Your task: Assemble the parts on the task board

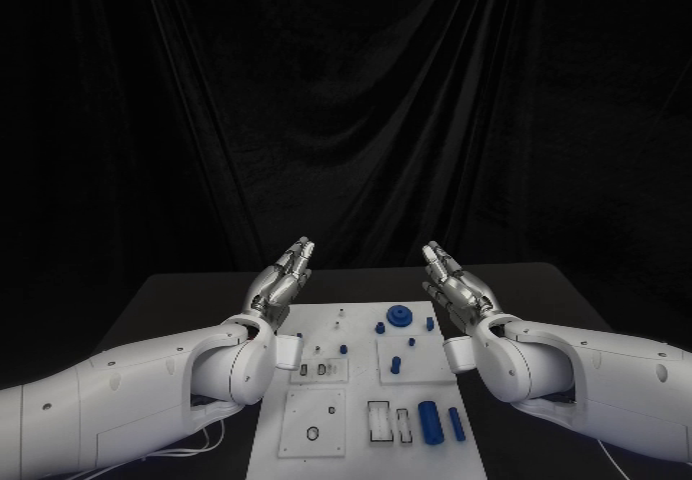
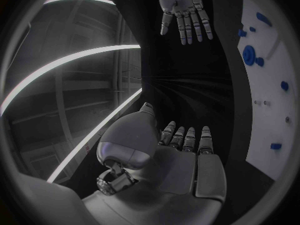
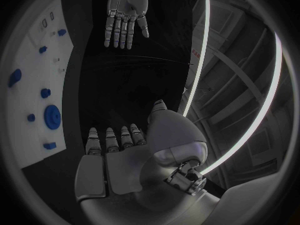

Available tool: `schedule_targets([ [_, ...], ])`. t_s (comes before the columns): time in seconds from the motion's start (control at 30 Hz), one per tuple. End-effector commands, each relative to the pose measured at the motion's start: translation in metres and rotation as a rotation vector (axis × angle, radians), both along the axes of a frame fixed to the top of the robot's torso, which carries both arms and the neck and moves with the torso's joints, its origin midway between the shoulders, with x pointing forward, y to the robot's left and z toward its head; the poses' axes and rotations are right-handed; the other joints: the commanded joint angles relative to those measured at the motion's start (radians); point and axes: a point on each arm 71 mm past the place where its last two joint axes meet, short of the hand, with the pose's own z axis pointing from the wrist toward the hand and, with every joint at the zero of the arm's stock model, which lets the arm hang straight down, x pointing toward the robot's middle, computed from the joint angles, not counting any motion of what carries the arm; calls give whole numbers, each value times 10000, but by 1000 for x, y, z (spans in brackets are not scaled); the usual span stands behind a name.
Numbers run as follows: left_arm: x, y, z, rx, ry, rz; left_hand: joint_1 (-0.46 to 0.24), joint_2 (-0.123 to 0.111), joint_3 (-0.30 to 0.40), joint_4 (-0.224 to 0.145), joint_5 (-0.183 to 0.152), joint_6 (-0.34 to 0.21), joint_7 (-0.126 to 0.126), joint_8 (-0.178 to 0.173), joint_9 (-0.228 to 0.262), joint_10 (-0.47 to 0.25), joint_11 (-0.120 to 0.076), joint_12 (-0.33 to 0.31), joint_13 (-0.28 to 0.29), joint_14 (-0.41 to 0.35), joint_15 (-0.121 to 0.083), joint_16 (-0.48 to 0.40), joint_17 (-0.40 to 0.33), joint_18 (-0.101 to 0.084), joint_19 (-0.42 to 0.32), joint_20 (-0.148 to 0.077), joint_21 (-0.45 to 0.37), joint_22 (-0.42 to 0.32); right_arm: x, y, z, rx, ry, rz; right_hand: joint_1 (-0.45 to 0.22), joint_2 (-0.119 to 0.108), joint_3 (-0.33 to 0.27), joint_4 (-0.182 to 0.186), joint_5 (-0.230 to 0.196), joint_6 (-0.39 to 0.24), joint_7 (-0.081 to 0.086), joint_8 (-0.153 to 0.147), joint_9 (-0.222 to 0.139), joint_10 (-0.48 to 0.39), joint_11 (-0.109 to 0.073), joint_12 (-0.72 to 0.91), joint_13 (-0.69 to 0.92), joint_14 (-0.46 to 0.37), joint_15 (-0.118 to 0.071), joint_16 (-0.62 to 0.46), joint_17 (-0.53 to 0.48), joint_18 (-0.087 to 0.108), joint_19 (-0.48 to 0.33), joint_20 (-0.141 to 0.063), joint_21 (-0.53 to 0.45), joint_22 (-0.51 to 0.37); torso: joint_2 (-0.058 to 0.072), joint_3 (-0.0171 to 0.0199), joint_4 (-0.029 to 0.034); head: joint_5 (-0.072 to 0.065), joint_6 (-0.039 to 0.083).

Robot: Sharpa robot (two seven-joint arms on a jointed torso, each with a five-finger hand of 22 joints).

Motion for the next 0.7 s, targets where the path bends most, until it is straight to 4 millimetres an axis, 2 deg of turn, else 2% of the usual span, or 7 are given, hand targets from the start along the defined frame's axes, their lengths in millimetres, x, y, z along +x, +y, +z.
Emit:
schedule_targets([
  [0.03, 0, -8, 10, -2153, -414, -1194, 76, 18, 12, 32, 26, 95, 31, 41, 16, -5, 90, -66, -12, 14, 103, -37, -13, 74, -6, 96, -61, -9, -2, 6, -1, 1541, 844, 1148, 158, 29, -61, 0, 50, 72, 4, 53, 15, -1, 151, -47, -16, -22, 55, -35, -15, 121, 11, 93, -64, -17, 2, -2, 1, 2, 1],
  [0.17, 0, -10, 12, -2687, -461, -1565, 144, 8, 124, 23, 132, 942, 501, 252, 137, 289, 362, 60, 87, 14, 530, -37, -13, -82, -6, 331, -61, -9, -2, 6, -2, 1788, 1029, 1406, 195, 31, -41, 3, 63, 105, 67, 58, 19, -1, 312, -47, -16, -22, 186, -35, -15, 124, 11, 245, -64, -17, 2, -2, 1, 2, 1],
  [0.23, 0, -10, 12, -2901, -481, -1705, 502, -36, 158, 13, 403, 1838, 776, 566, 240, 1407, 856, 742, 367, 114, 658, 101, 60, -205, -6, 377, -61, -9, -3, 5, -3, 1860, 1083, 1480, 318, 29, -14, -1, 130, 305, 557, 102, 57, -1, 656, -47, -16, -22, 506, -35, -15, 132, 11, 735, -64, -17, 2, -2, 1, 2, 1],
  [0.4, 0, -11, 13, -3114, -500, -1838, 681, -33, 76, 18, 679, 1934, 749, 612, 214, 1469, 992, 1056, 338, 237, 903, 234, 95, -234, 47, 577, -9, 31, -3, 5, -3, 1880, 1097, 1500, 586, 3, 14, 1, 417, 680, 741, 241, 119, 43, 1161, 113, 47, -18, 920, -27, -10, 167, 155, 1411, 48, 66, 2, -2, 1, 2, 1],
  [0.43, 1, 13, 18, -2985, -1756, -2798, 697, -32, 64, 18, 686, 1908, 718, 603, 208, 1438, 1012, 1076, 331, 230, 940, 223, 90, -211, 64, 643, 4, 40, -7, -17, 2, 2194, 749, 1989, 611, 1, 13, 2, 430, 698, 758, 252, 121, 46, 1197, 136, 53, -9, 972, -6, 1, 166, 199, 1450, 76, 84, 98, -63, 50, 34, -449],
  [0.6, 1, 17, 17, -2974, -1735, -2947, 730, -20, 31, 22, 713, 1738, 595, 543, 182, 1304, 1091, 1104, 308, 175, 1027, 156, 63, -119, 90, 827, 23, 51, -10, -24, 4, 2227, 681, 2269, 784, -12, 40, -4, 539, 698, 777, 273, 118, 54, 1451, 255, 75, 82, 1197, 124, 54, 146, 585, 1532, 291, 203, 147, -69, 99, 37, -569],
  [0.7, 0, 20, 17, -3022, -1687, -3036, 770, -17, 15, 23, 739, 1785, 548, 540, 188, 1497, 1451, 1355, 340, 200, 1156, 173, 72, -183, 35, 867, -24, 18, -13, -30, 6, 2116, 588, 2412, 901, -17, 73, -3, 609, 694, 815, 279, 118, 56, 1503, 313, 85, 150, 1250, 188, 77, 125, 793, 1545, 391, 247, 200, -97, 185, 16, -700],
])
